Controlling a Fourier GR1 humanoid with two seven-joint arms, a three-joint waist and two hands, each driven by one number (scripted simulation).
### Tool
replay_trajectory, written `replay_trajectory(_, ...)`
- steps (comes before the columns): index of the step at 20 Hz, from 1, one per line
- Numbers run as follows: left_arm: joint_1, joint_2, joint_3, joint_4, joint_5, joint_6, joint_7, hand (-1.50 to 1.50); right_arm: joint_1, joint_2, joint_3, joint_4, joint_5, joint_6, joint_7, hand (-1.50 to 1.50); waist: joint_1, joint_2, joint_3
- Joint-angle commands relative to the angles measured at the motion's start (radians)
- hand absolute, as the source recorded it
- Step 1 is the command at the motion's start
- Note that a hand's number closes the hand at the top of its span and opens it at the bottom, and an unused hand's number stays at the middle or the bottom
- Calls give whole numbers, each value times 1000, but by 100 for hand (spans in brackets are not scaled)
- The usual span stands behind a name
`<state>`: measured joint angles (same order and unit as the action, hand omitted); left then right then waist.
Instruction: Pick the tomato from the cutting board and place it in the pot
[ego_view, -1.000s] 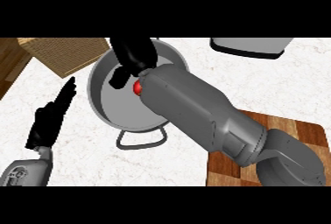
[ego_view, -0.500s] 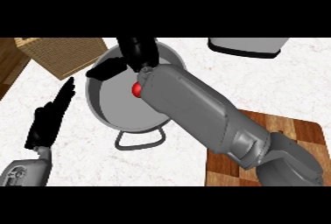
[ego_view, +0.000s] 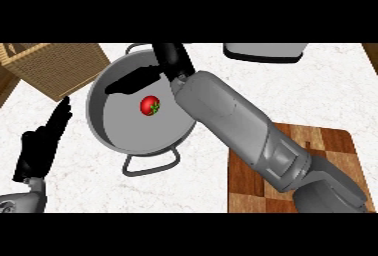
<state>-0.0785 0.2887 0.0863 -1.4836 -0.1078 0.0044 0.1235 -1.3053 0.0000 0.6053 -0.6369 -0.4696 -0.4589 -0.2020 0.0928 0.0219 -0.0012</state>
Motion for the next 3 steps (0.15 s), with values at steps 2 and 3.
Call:
replay_trajectory(2,25,-20,-5,-11,-23,26,6,0,81,0,-2,56,-58,78,-152,-150,-38,-9,1)
replay_trajectory(3,34,1,23,-6,-18,25,14,0,59,0,-50,60,-61,119,-131,-150,-56,-13,1)
